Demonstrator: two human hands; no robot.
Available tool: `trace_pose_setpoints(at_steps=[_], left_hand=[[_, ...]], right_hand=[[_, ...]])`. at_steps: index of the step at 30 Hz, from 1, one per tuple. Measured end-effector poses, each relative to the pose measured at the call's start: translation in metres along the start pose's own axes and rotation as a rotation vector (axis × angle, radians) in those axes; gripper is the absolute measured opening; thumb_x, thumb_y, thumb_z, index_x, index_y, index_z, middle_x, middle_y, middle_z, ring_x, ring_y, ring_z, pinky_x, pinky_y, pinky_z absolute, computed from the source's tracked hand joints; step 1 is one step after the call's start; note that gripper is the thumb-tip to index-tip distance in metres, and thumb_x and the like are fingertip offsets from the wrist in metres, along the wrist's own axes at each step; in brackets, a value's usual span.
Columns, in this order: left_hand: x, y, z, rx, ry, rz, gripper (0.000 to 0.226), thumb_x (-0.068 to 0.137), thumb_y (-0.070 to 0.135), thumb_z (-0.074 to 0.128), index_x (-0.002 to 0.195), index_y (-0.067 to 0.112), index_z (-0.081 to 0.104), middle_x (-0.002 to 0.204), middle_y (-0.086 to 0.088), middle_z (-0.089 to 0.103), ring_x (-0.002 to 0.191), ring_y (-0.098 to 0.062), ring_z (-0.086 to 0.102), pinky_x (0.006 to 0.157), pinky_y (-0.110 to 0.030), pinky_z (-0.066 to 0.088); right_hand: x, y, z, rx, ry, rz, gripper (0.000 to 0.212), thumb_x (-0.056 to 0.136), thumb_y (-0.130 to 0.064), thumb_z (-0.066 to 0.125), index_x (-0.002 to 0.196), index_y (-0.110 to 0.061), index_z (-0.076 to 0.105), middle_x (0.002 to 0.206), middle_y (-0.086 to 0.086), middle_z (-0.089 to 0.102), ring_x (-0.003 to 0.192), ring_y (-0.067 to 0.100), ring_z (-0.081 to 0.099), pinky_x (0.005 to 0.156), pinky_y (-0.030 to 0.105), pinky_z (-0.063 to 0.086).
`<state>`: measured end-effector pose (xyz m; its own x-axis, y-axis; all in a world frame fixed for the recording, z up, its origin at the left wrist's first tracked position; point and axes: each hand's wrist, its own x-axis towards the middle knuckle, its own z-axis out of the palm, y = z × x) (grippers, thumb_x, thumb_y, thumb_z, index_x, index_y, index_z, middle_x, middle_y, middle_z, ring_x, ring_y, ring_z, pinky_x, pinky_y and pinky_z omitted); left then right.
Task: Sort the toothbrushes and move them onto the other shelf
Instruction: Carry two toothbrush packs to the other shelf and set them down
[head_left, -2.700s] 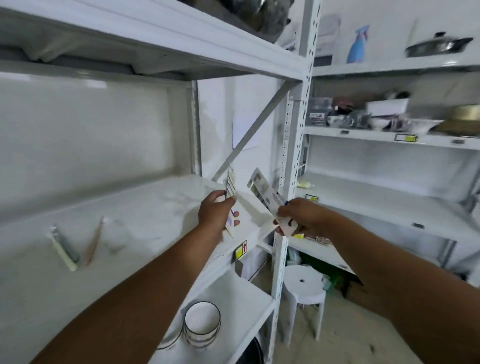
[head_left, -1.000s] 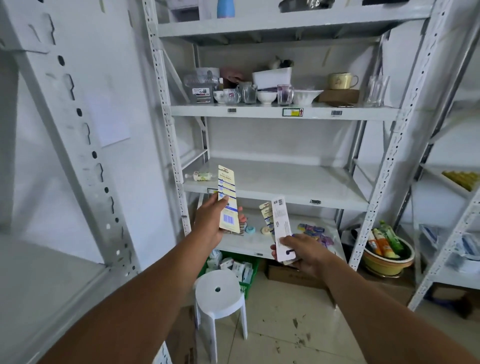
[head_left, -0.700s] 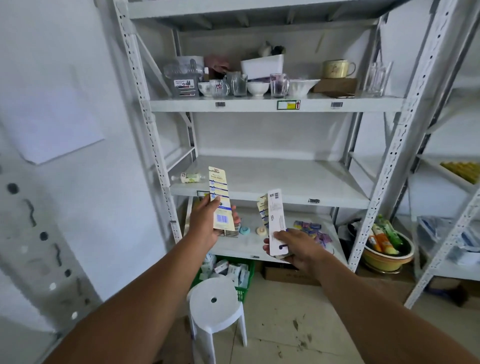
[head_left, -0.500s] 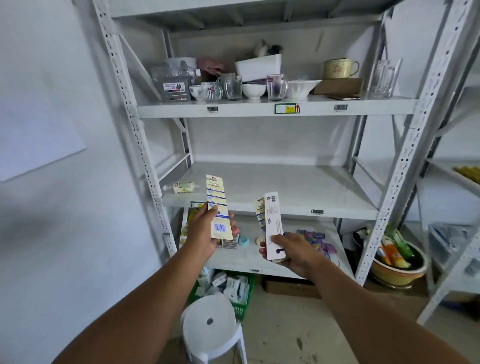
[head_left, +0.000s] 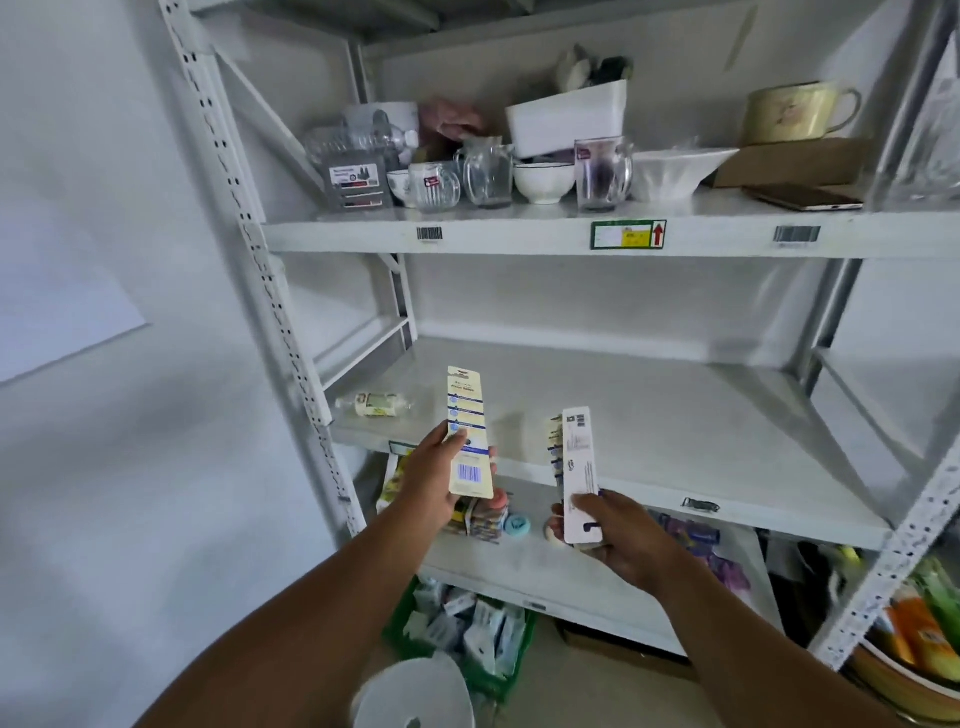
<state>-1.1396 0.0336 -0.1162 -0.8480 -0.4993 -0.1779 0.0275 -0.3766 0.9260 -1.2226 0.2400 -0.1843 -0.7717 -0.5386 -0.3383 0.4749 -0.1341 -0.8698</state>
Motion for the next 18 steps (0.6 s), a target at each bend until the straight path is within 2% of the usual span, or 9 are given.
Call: trace_pose_setpoints(at_steps=[2, 5, 7, 10, 13, 16, 18], left_hand=[[0.022, -0.003, 0.001, 0.049, 0.047, -0.006, 0.021, 0.095, 0.01, 0.048, 0.104, 0.018, 0.066, 0.083, -0.019, 0.074, 0.074, -0.034, 0.069, 0.049, -0.034, 0.056], [0.057, -0.006, -0.003, 0.128, 0.086, -0.018, 0.026, 0.094, 0.01, 0.05, 0.115, 0.013, 0.063, 0.098, -0.026, 0.07, 0.076, -0.037, 0.069, 0.058, -0.034, 0.058], [0.082, -0.007, -0.008, 0.176, 0.131, -0.022, 0.025, 0.093, 0.013, 0.053, 0.114, 0.016, 0.065, 0.105, -0.02, 0.071, 0.086, -0.036, 0.069, 0.067, -0.036, 0.057], [0.12, -0.006, -0.015, 0.196, 0.171, -0.042, 0.019, 0.091, 0.015, 0.057, 0.105, 0.023, 0.068, 0.101, -0.008, 0.072, 0.083, -0.027, 0.068, 0.065, -0.033, 0.053], [0.159, -0.008, -0.022, 0.168, 0.162, -0.069, 0.021, 0.089, 0.012, 0.06, 0.105, 0.02, 0.07, 0.094, -0.007, 0.072, 0.079, -0.026, 0.068, 0.076, -0.041, 0.056], [0.199, -0.013, -0.026, 0.168, 0.132, -0.082, 0.029, 0.087, 0.009, 0.061, 0.115, 0.015, 0.068, 0.104, -0.013, 0.072, 0.083, -0.029, 0.066, 0.084, -0.044, 0.054], [0.222, -0.016, -0.024, 0.173, 0.102, -0.089, 0.028, 0.087, 0.009, 0.061, 0.113, 0.016, 0.068, 0.106, -0.014, 0.072, 0.085, -0.03, 0.067, 0.087, -0.048, 0.054]], right_hand=[[0.025, -0.007, -0.004, -0.012, 0.019, 0.007, 0.038, 0.097, -0.01, 0.053, 0.134, -0.001, 0.047, 0.111, 0.022, 0.07, 0.097, 0.034, 0.07, 0.087, 0.045, 0.057], [0.064, -0.015, -0.005, -0.038, 0.035, 0.025, 0.032, 0.097, -0.015, 0.055, 0.126, -0.002, 0.053, 0.112, 0.021, 0.07, 0.104, 0.035, 0.068, 0.089, 0.047, 0.053], [0.086, -0.022, -0.001, -0.044, 0.037, 0.021, 0.02, 0.098, -0.015, 0.053, 0.114, -0.005, 0.058, 0.104, 0.018, 0.073, 0.097, 0.032, 0.068, 0.086, 0.044, 0.052], [0.117, -0.031, 0.008, -0.044, 0.064, 0.014, 0.011, 0.099, -0.015, 0.051, 0.103, -0.009, 0.06, 0.093, 0.016, 0.075, 0.094, 0.032, 0.067, 0.095, 0.049, 0.048], [0.147, -0.04, 0.019, -0.037, 0.09, 0.004, 0.013, 0.099, -0.014, 0.051, 0.104, -0.006, 0.06, 0.095, 0.018, 0.071, 0.092, 0.03, 0.066, 0.078, 0.04, 0.05], [0.176, -0.048, 0.024, -0.037, 0.134, -0.015, 0.011, 0.097, -0.012, 0.053, 0.102, -0.004, 0.06, 0.091, 0.017, 0.067, 0.08, 0.026, 0.064, 0.063, 0.032, 0.047], [0.194, -0.052, 0.024, -0.009, 0.198, -0.022, 0.009, 0.095, -0.01, 0.057, 0.098, -0.002, 0.059, 0.087, 0.017, 0.062, 0.072, 0.025, 0.059, 0.059, 0.031, 0.048]])
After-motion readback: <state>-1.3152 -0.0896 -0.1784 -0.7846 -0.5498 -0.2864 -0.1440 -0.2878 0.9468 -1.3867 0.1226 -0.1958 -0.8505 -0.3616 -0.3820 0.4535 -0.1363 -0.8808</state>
